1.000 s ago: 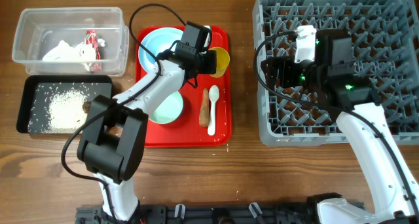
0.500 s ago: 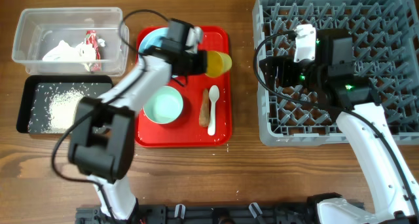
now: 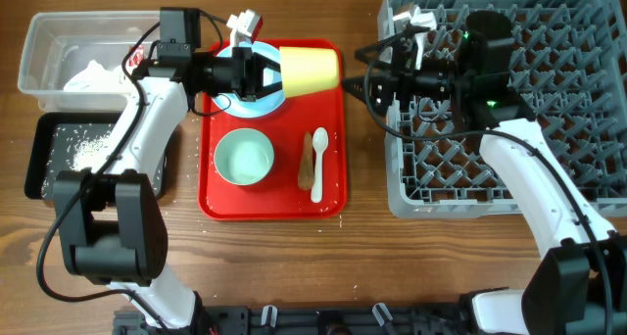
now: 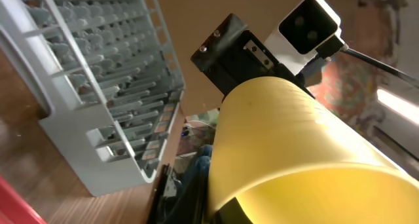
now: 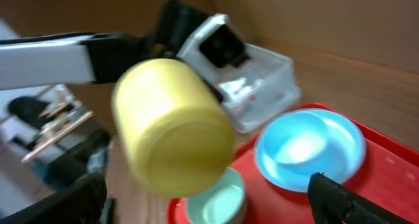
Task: Sort waste into correct bins and load items into the dishwasher rack
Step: 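Hand the yellow cup from left gripper to right gripper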
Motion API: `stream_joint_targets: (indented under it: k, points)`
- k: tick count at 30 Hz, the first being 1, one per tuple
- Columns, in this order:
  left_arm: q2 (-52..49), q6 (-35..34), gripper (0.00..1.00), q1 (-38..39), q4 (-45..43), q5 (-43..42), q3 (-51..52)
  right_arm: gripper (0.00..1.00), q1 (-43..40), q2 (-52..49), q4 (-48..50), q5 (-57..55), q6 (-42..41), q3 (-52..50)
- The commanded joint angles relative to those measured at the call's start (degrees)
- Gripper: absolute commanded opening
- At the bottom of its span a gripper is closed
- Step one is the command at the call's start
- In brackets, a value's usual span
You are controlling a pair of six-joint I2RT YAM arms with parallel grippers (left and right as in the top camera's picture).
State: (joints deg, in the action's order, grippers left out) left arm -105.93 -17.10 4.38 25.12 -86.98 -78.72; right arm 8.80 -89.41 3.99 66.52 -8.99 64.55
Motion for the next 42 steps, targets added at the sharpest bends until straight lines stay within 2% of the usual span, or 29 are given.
stream_joint_targets:
  k: [1, 5, 12, 13, 14, 15, 20, 21, 23, 26, 28, 32, 33, 34, 42]
  points:
    - [0.87, -0.11, 0.04, 0.44, 1.51, -3.39, -0.26, 1.00, 0.02, -0.50, 1.53, 7.02, 0.04, 0.57]
    - [0.87, -0.13, 0.04, 2.60, 3.23, -3.39, -0.26, 1.00, 0.52, -0.85, 5.81, 11.19, -0.02, 0.57]
    - [0.87, -0.13, 0.04, 6.64, 3.26, -3.39, -0.26, 0.99, 3.96, -2.16, 6.38, 10.08, 0.00, 0.57]
    - [0.90, -0.13, 0.04, 6.64, 3.26, -3.39, -0.26, 0.96, 3.96, -2.16, 6.23, 10.10, -0.02, 0.57]
    - [0.87, -0.11, 0.04, 6.64, 3.23, -3.39, -0.26, 0.84, 3.96, -2.16, 6.08, 10.08, -0.02, 0.59]
    - [0.87, -0.11, 0.04, 6.64, 3.23, -3.39, -0.26, 0.79, 3.96, -2.16, 5.92, 10.08, 0.00, 0.57]
    - [0.87, -0.11, 0.04, 6.64, 3.19, -3.39, -0.26, 0.73, 3.96, -2.16, 5.64, 10.08, 0.00, 0.57]
    - [0.87, -0.09, 0.04, 6.64, 3.15, -3.37, -0.26, 0.70, 3.96, -2.16, 5.62, 10.08, -0.02, 0.57]
    - [0.87, -0.09, 0.04, 6.64, 2.73, -3.21, -0.26, 0.57, 3.96, -2.16, 5.62, 10.08, -0.04, 0.57]
    - [0.87, -0.09, 0.05, 6.64, 2.58, -3.17, -0.26, 0.53, 3.96, -2.16, 5.60, 10.08, -0.20, 0.57]
    - [0.87, -0.07, 0.09, 6.64, 2.51, -2.95, -0.26, 0.52, 3.96, -2.16, 5.57, 10.10, -0.17, 0.57]
    - [0.87, -0.09, 0.04, 6.64, 2.51, -2.95, -0.26, 0.53, 3.96, -2.16, 4.31, 10.08, -0.07, 0.57]
    - [0.87, -0.09, 0.04, 6.64, 2.49, -2.97, -0.26, 0.62, 3.96, -2.16, 3.69, 10.08, 0.04, 0.57]
    - [0.87, -0.09, 0.04, 6.64, 2.32, -2.97, -0.26, 0.65, 3.96, -2.16, 3.04, 10.05, 0.15, 0.57]
    - [0.87, -0.11, 0.04, 6.60, 1.46, -2.99, -0.26, 0.67, 3.93, -2.27, -4.44, 8.81, 6.58, 0.57]
